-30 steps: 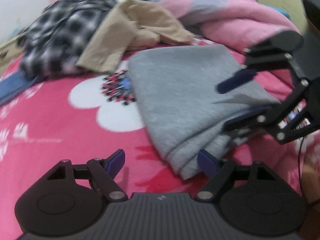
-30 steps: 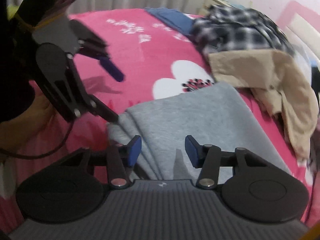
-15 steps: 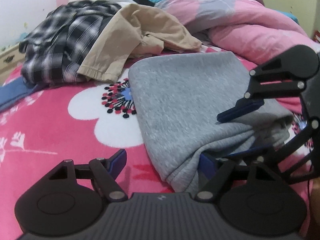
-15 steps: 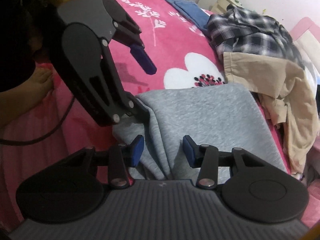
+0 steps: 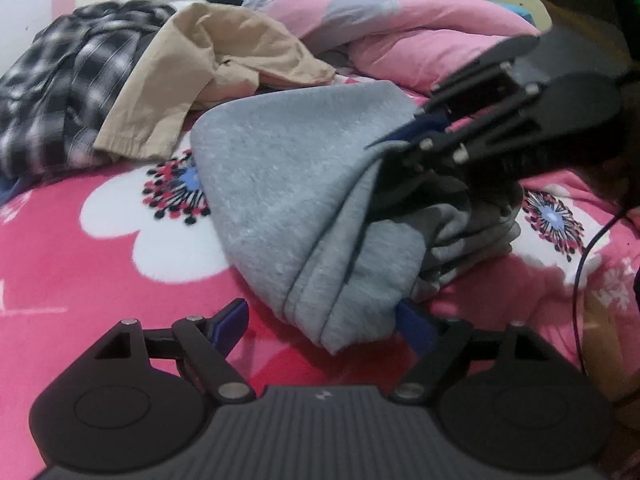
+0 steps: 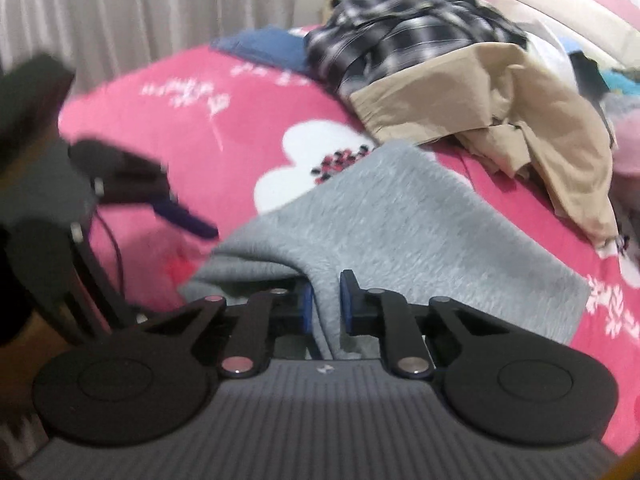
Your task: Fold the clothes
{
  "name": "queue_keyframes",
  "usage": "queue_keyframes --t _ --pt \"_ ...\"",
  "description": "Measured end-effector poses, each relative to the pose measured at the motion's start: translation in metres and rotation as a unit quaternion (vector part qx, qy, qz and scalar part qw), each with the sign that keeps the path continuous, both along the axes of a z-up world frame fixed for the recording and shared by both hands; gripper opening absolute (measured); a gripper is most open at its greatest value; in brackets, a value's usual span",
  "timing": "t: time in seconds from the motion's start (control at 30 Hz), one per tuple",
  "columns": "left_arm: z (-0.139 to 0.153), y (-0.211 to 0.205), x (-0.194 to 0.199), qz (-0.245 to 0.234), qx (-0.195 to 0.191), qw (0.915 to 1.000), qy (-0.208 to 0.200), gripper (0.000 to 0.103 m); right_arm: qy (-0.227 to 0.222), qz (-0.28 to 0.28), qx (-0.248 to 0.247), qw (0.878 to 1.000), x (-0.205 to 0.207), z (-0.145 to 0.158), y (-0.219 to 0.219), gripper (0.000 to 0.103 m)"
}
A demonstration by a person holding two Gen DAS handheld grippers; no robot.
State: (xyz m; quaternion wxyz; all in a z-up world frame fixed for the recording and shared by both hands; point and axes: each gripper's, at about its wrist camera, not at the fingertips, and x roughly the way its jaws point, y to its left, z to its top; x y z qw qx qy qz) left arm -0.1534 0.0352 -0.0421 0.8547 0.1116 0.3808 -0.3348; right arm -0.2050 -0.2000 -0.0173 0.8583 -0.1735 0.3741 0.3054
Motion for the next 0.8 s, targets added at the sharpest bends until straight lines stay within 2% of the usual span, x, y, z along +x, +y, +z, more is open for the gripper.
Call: queue_keyframes --t 0.1,0.23,0.33,0.47,0.57,0.6,0.67,0.73,0.77,0.8 --pt "-0.004 -0.011 0.001 0.008 0.021 0.9994 -0.026 0.082 0.002 -0.002 0.006 1.000 0.001 0.002 0.000 0.012" --pt "0.001 -0.022 -0.001 0.023 0.037 0.9963 -0.074 0.075 0.003 -0.004 0.011 1.000 -0.003 0.002 -0.001 0.011" --pt "0.003 -0.026 -0.001 0.057 0.034 0.9933 -0.095 0.072 0.005 -0.007 0.025 1.000 -0.003 0.006 -0.004 0.010" --pt "-0.008 -0.023 0.010 0.110 0.025 0.9925 -0.048 0.072 0.000 -0.004 0.029 1.000 -0.004 0.007 -0.004 0.010" --pt "0.006 -0.023 0.001 0.071 0.002 0.9951 -0.069 0.072 0.000 -0.003 0.030 1.000 -0.004 0.007 -0.003 0.010" --pt "0.004 -0.028 -0.001 0.065 0.019 0.9940 -0.086 0.076 0.000 -0.003 0.033 0.999 -0.004 0.007 -0.004 0.010" --pt "0.002 -0.036 -0.005 0.054 0.053 0.9897 -0.121 0.076 0.000 -0.003 0.038 0.999 -0.005 0.008 -0.006 0.010" --pt "-0.007 -0.034 0.004 0.084 0.059 0.9900 -0.097 0.076 0.000 -0.003 0.043 0.999 -0.005 0.009 -0.007 0.010" --pt "-0.007 -0.024 0.010 0.106 0.025 0.9920 -0.063 0.076 0.000 -0.003 0.046 0.999 -0.006 0.009 -0.008 0.010" --pt "-0.008 -0.021 0.011 0.112 0.019 0.9920 -0.055 0.076 0.000 -0.003 0.048 0.999 -0.006 0.009 -0.009 0.010"
